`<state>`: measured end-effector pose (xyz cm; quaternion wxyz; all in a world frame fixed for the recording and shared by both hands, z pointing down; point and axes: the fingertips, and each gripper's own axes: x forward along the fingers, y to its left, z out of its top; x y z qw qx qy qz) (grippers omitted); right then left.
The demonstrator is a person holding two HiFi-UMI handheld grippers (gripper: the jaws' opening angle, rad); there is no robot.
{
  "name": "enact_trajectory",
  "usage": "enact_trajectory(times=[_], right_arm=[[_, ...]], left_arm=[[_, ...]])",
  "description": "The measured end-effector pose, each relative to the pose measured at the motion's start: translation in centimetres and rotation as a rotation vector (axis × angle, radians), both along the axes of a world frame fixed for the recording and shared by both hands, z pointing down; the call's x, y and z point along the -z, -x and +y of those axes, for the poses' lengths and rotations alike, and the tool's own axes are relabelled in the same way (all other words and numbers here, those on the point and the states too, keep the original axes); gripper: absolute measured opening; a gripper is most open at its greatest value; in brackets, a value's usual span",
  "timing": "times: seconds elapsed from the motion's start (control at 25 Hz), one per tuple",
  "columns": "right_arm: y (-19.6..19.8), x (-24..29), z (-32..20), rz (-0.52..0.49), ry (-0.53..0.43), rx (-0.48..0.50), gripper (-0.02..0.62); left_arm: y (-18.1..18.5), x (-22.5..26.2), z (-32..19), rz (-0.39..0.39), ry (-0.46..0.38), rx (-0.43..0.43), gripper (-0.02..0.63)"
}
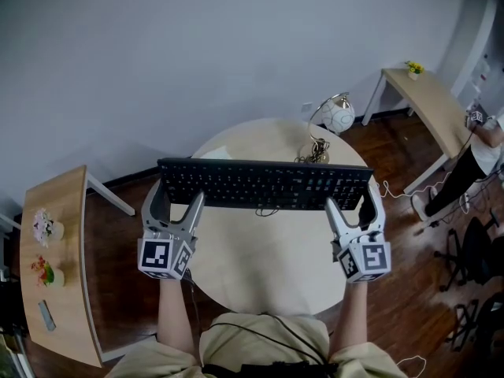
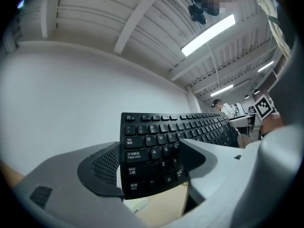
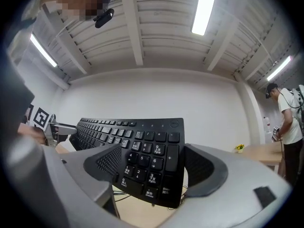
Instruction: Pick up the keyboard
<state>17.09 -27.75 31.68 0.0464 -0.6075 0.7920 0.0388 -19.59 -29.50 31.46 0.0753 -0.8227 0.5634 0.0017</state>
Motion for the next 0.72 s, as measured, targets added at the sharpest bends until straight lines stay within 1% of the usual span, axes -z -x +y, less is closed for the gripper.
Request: enact_trajectory(times=[0.24, 0.4, 0.72], right_arm=[[-0.4, -1.5, -0.1, -0.013, 0.028, 0.006, 0.434], [-0.6, -1.4, 0.1, -0.018, 0.022, 0.005, 0.434], [-1.0, -0.9, 0.3, -0.004, 0.01, 0.001, 0.433]], left_arm=[[-0.3, -0.7, 0.0, 0.008, -0.01, -0.002, 0.371], [-0.6, -0.8, 0.1, 0.015, 0.012, -0.012, 0.37], [-0.8, -1.2, 0.2, 0.039, 0.01, -0.03, 0.371]])
